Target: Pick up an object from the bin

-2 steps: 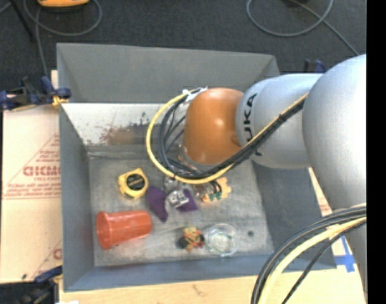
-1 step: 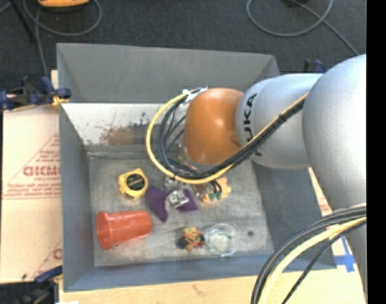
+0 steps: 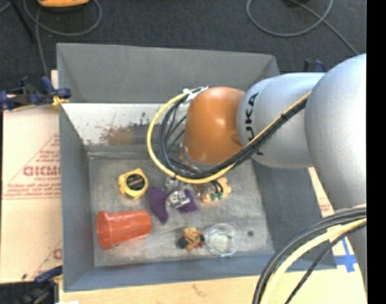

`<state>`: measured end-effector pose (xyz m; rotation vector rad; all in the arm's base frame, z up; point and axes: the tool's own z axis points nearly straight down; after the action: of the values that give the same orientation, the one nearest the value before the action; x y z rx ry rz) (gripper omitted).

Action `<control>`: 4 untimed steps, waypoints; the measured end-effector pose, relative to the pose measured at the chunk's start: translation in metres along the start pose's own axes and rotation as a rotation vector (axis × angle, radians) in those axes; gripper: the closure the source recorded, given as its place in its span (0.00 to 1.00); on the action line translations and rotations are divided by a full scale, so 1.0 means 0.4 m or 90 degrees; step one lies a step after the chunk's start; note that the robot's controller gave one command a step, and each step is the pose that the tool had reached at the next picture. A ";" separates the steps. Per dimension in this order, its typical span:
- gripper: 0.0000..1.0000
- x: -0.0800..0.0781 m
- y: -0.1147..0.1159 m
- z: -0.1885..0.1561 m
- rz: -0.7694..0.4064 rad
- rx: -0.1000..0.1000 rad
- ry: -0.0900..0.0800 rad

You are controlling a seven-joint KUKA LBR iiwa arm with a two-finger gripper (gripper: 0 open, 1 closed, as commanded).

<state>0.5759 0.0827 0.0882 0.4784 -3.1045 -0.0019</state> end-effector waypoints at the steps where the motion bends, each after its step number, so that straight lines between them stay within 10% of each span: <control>1: 1.00 0.002 0.000 -0.046 0.001 0.000 0.002; 4: 1.00 -0.002 -0.003 -0.126 0.002 0.002 -0.003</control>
Offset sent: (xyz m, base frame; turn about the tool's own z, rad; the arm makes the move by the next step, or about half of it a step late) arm 0.0001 -0.0001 0.0094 0.0000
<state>0.5771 0.0819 0.1386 0.4749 -3.1098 0.0008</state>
